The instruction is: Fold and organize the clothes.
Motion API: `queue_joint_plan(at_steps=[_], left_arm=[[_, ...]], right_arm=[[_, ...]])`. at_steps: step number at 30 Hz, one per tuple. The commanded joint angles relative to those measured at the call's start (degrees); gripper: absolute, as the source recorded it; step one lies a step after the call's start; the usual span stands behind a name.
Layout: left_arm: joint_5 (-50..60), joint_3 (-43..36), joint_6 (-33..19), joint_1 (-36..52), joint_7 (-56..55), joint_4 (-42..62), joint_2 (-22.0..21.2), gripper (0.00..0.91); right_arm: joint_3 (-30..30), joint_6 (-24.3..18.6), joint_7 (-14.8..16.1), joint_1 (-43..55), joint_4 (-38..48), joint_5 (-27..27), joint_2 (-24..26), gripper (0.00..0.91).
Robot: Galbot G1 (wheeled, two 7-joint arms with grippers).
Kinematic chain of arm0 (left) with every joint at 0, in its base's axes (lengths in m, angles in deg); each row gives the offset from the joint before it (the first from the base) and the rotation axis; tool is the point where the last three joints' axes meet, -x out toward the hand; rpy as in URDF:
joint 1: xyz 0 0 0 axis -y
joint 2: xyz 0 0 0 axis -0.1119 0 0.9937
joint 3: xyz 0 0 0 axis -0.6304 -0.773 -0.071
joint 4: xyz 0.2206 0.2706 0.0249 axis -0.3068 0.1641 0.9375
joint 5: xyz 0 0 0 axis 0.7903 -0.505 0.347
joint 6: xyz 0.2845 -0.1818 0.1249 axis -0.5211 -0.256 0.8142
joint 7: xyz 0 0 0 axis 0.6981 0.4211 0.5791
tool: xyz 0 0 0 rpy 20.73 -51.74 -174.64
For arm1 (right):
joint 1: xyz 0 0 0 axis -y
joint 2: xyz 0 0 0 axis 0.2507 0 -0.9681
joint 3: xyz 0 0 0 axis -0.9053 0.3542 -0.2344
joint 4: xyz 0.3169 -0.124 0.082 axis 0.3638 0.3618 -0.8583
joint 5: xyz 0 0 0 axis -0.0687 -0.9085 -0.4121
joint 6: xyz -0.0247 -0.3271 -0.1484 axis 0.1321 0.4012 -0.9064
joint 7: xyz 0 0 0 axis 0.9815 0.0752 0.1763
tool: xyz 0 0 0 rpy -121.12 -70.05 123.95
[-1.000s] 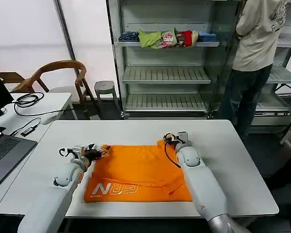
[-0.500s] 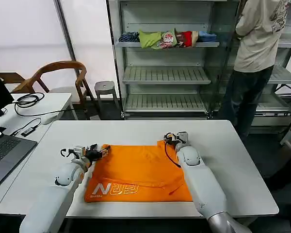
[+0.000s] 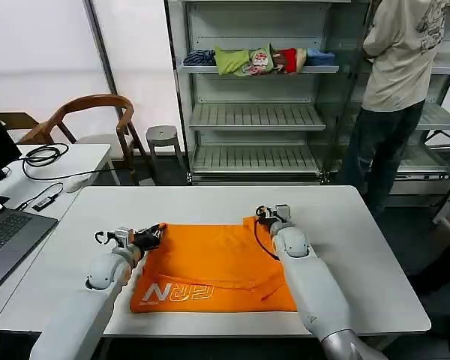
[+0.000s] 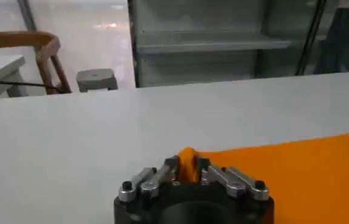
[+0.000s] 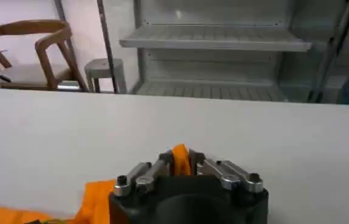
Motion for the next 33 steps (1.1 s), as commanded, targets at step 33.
queue_joint_plan(at_steps=[33], left_arm=[[-3.9, 12.8, -2.7, -23.5, 1.0, -25.8, 4.2, 0.020]], right_arm=[[-2.8, 2.9, -3.4, -27.2, -45.0, 8.8, 15.0, 0.000]])
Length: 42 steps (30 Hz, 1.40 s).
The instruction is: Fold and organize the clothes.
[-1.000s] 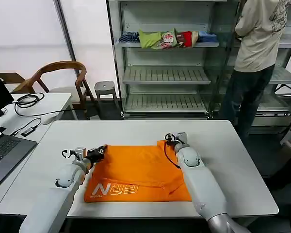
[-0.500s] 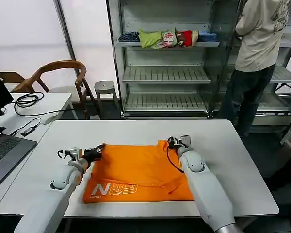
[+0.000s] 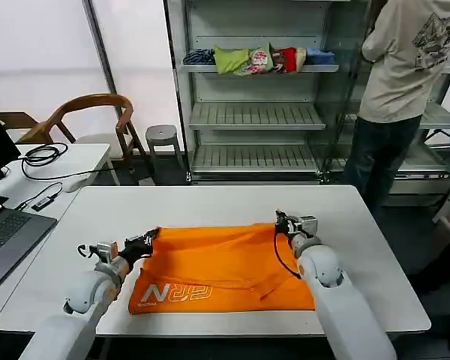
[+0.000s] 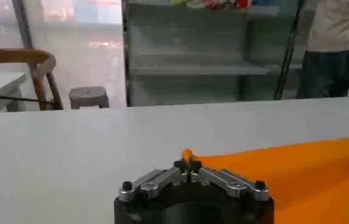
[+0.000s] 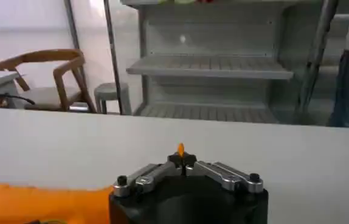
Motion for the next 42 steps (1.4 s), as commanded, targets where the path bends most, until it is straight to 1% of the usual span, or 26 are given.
queue_joint_plan(at_steps=[1, 12, 18, 25, 27, 37, 42], left_arm=[[-0.4, 5.2, -0.2, -10.1, 0.2, -10.2, 0.2, 0.020], [2.1, 7.7, -0.4, -16.7, 0.2, -15.1, -1.1, 0.020], [3.7, 7.7, -0.9, -18.0, 0.5, -15.8, -1.9, 0.020], [3.8, 8.4, -0.9, -19.3, 0.6, -16.8, -2.2, 0.020], [4.0, 8.5, -0.9, -19.7, 0.7, -17.1, -2.4, 0.020], [4.4, 9.6, -1.3, -21.6, 1.2, -18.0, -1.9, 0.020], [5.6, 9.0, -1.7, -22.2, 1.4, -18.0, -2.0, 0.020]], right_arm=[[-1.4, 0.3, -0.3, -9.6, -11.8, 1.3, 3.0, 0.000], [-3.8, -0.4, 0.0, -16.9, -16.4, 0.6, 4.0, 0.000], [-4.1, -0.7, 0.0, -18.3, -17.6, 0.5, 4.5, 0.000], [-4.3, -0.4, -0.2, -20.9, -21.6, 0.0, 5.4, 0.000], [-4.8, -0.6, 0.0, -21.8, -21.8, -0.9, 5.5, 0.000], [-6.1, -0.7, -0.2, -24.1, -24.1, -0.8, 5.3, 0.000], [-7.2, -1.2, 0.2, -24.0, -21.8, -2.1, 5.4, 0.000]])
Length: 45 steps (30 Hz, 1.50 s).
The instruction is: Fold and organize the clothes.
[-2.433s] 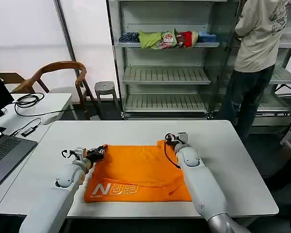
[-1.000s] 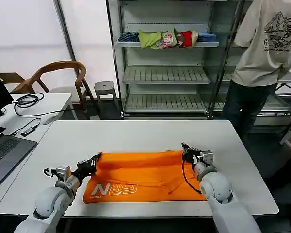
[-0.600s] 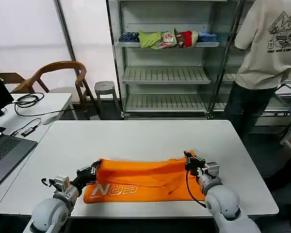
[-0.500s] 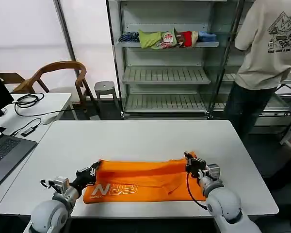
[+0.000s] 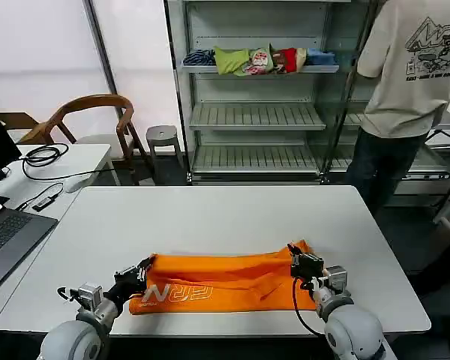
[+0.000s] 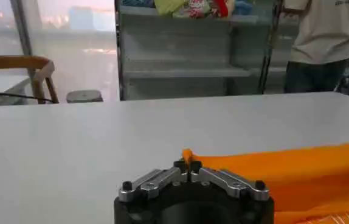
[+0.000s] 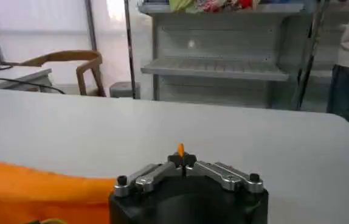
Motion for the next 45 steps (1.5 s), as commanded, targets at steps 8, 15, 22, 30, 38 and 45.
queue_joint_plan(at_steps=[8, 15, 22, 30, 38, 45], left_arm=[[3.5, -0.9, -0.8, -1.9, -0.3, 0.9, -0.2, 0.020], [4.1, -1.3, -0.5, -1.4, -1.8, 1.3, 0.1, 0.907], [4.1, -0.4, -0.3, -2.2, -4.1, -2.8, 0.6, 0.907], [1.8, -2.8, 1.6, -4.4, -14.5, -9.1, 0.5, 0.907], [-0.5, -7.1, 3.5, -4.4, -25.0, -9.5, -1.8, 0.907], [-4.4, -9.0, 3.8, -2.6, -31.3, -6.9, -2.7, 0.907]], right_arm=[[-1.3, -0.8, 0.7, -1.3, 2.4, -1.2, 0.0, 0.000], [0.2, -0.7, 0.7, -1.8, 3.3, -3.4, -0.2, 0.907], [-1.8, -0.7, 1.0, -2.6, 1.5, -4.4, -0.2, 0.907], [-6.8, -1.3, 1.9, -8.0, -4.7, -4.8, 0.0, 0.907], [-13.0, -6.2, 4.4, -20.2, -9.6, -7.0, -0.6, 0.907], [-16.4, -8.2, 4.7, -23.4, -11.3, -7.0, -0.8, 0.907]])
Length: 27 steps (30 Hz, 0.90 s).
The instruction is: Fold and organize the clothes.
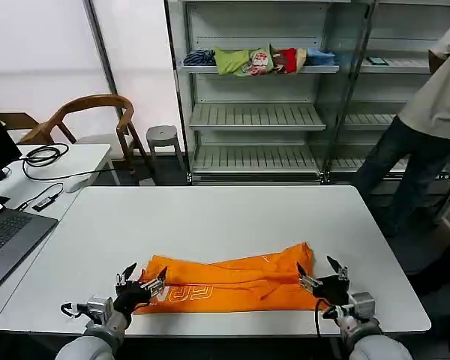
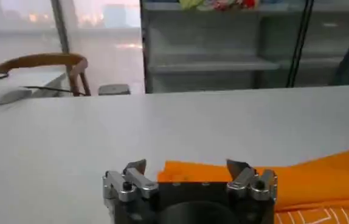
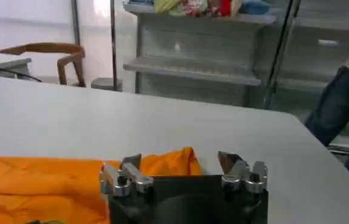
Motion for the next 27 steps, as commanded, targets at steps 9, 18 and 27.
queue_joint_plan(at_steps=[9, 18, 27], left_arm=[[-5.6, -6.2, 0.7, 3.2, -18.4, 3.6, -2.0, 0.907], [-4.1, -7.8, 1.2, 3.2, -20.1, 4.5, -2.1, 0.907], [-2.2, -9.3, 0.9, 3.4, -19.0, 5.0, -2.2, 0.020]], right_arm=[[-5.5, -3.0, 0.6, -8.0, -3.8, -1.5, -0.8, 0.907], [-5.2, -3.2, 0.6, -8.0, -3.3, -1.9, -1.1, 0.907], [-5.1, -3.2, 0.5, -7.7, -2.8, -2.1, -1.1, 0.907]])
